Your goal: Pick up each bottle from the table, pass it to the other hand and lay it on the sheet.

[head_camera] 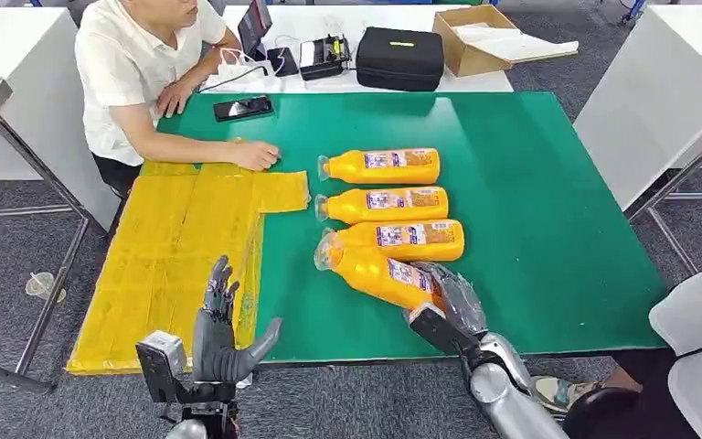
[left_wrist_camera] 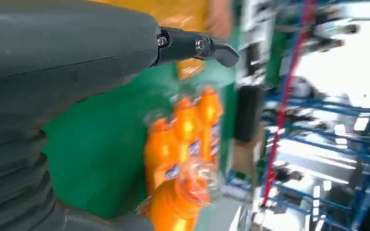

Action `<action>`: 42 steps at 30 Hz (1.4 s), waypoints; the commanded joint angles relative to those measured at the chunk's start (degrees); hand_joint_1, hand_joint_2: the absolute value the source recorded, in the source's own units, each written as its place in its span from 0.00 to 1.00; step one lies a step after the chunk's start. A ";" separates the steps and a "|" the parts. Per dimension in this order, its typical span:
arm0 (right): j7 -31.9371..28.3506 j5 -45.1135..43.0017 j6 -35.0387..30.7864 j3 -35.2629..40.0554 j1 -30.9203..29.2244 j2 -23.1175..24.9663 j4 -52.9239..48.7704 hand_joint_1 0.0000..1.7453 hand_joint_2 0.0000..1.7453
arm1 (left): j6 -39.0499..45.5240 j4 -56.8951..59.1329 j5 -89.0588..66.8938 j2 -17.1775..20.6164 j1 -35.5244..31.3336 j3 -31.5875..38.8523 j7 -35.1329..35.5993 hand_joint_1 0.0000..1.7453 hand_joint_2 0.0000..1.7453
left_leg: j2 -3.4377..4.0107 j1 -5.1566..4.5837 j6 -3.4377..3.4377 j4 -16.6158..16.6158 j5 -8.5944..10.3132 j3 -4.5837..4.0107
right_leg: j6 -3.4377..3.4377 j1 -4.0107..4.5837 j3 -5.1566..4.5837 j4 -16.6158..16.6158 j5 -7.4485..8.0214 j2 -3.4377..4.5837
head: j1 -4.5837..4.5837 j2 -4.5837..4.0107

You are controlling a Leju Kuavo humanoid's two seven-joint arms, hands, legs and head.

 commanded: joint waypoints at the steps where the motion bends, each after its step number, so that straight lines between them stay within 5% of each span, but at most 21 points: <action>1: -3.36 -2.52 -1.50 1.66 -0.59 4.87 -4.12 0.88 1.00 | -4.28 12.57 4.33 1.86 -3.25 -1.65 0.69 0.00 1.00 | 0.16 0.01 -0.02 -0.05 -0.07 0.07 | -0.20 0.04 0.03 -0.01 -0.04 0.07 | 0.00 0.00; 7: -5.97 -5.15 0.63 6.68 -4.10 8.77 -0.95 0.91 1.00 | -12.09 10.76 4.08 2.91 -3.72 -3.52 -0.64 0.00 1.00 | 0.15 0.00 0.00 -0.03 -0.05 -0.14 | -0.18 0.04 -0.17 0.04 -0.04 0.07 | -0.02 0.00; 21: -6.21 -6.71 2.62 13.40 -8.94 12.13 5.58 0.92 1.00 | -13.39 11.90 2.49 2.09 -5.90 -2.65 0.10 0.00 1.00 | 0.02 0.05 0.00 -0.02 -0.04 -0.26 | -0.23 0.04 -0.24 0.05 -0.06 -0.07 | -0.02 0.00; 34: -6.22 -6.71 2.62 13.36 -8.94 11.90 5.66 0.93 1.00 | -13.39 11.92 2.49 2.08 -5.87 -2.64 0.11 0.00 1.00 | -0.13 0.04 0.01 -0.02 0.03 -0.38 | -0.15 0.01 -0.31 0.04 -0.06 -0.19 | -0.02 0.00; 42: -6.25 -7.86 5.27 19.52 -10.36 12.25 5.16 0.95 1.00 | -14.33 9.90 8.20 0.59 -7.35 -0.52 1.76 0.00 1.00 | -0.12 0.07 0.00 0.05 -0.01 -0.40 | -0.20 0.06 -0.32 0.09 -0.09 -0.20 | -0.02 0.00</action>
